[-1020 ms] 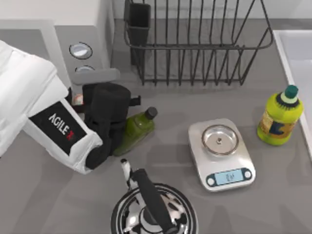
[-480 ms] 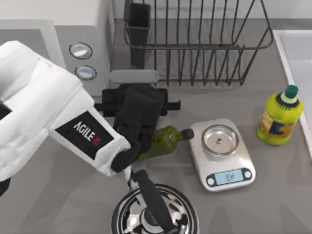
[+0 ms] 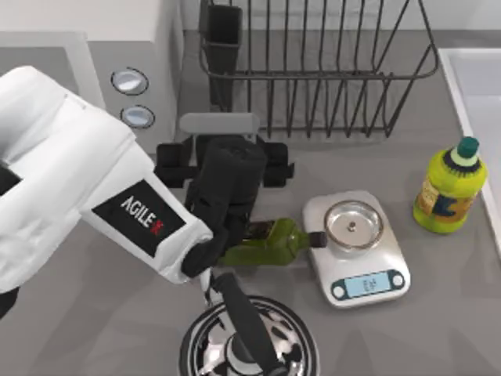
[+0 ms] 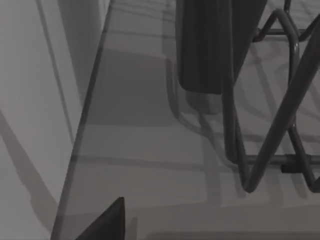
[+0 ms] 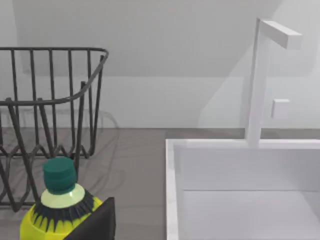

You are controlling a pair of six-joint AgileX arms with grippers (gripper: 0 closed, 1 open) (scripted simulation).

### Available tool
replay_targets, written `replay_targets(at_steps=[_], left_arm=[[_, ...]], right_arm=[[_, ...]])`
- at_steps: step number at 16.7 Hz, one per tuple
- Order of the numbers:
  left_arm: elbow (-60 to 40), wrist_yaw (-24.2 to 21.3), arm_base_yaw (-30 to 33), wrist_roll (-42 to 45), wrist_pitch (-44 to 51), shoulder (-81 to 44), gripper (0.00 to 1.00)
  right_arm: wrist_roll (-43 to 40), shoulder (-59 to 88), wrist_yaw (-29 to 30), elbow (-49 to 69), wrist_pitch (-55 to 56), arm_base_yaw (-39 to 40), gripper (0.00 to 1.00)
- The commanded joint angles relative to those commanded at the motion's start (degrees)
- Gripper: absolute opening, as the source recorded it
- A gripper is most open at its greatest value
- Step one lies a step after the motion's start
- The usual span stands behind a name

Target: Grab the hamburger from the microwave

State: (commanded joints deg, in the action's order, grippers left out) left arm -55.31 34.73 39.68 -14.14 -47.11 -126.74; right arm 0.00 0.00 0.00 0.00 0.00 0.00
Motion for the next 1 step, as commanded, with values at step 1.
replay_targets(at_steps=[1], left_arm=[[0.00,0.00,0.00,0.00,0.00,0.00,1.00]], right_arm=[[0.00,0.00,0.00,0.00,0.00,0.00,1.00]])
